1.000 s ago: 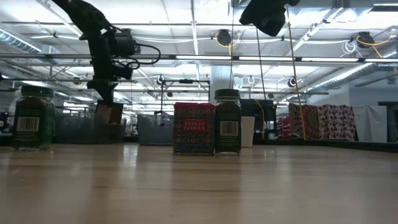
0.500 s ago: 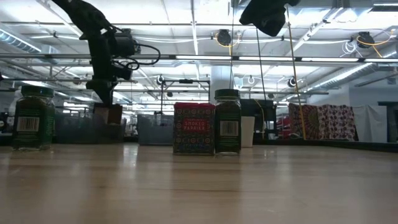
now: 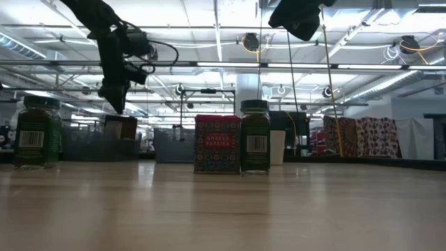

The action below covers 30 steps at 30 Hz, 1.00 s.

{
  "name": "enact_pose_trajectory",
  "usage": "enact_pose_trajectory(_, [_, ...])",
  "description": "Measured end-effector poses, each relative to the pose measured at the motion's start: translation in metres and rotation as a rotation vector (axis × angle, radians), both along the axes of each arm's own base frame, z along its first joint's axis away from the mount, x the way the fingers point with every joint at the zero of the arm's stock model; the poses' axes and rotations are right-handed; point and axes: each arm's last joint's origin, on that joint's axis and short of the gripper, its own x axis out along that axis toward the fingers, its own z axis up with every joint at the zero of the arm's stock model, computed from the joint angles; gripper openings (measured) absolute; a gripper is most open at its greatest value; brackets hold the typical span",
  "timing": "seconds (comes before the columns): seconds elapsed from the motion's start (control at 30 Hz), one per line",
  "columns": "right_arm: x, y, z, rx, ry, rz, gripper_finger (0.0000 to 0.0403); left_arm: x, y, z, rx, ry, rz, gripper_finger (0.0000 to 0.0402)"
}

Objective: Sort spices by type
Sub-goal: Put the right brown seasoning sachet into the left black bin

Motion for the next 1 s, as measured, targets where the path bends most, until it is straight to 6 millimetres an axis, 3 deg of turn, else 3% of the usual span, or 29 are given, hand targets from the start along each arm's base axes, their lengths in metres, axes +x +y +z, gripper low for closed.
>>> enact_pose_trajectory(0.3, [-0.001, 0.000, 0.002, -0.005, -0.009, 0.004, 0.0000, -0.006, -0.033, 0.037, 0.124, -0.142, -0.048, 0.0187])
enact_pose_trajectory(0.43, [-0.001, 0.000, 0.002, -0.004, -0.008, 0.004, 0.0000, -0.012, -0.053, 0.057, 0.140, -0.348, -0.049, 0.0187])
enact_pose_trajectory(0.7, [-0.001, 0.000, 0.003, -0.003, -0.015, 0.004, 0.0000, -0.005, -0.085, 0.085, -0.237, -1.001, -0.111, 0.0187])
enact_pose_trajectory(1.0, [0.001, -0.004, 0.003, -0.004, -0.024, -0.012, 0.0000, 0.030, -0.120, 0.097, -0.511, -1.219, -0.285, 0.0187])
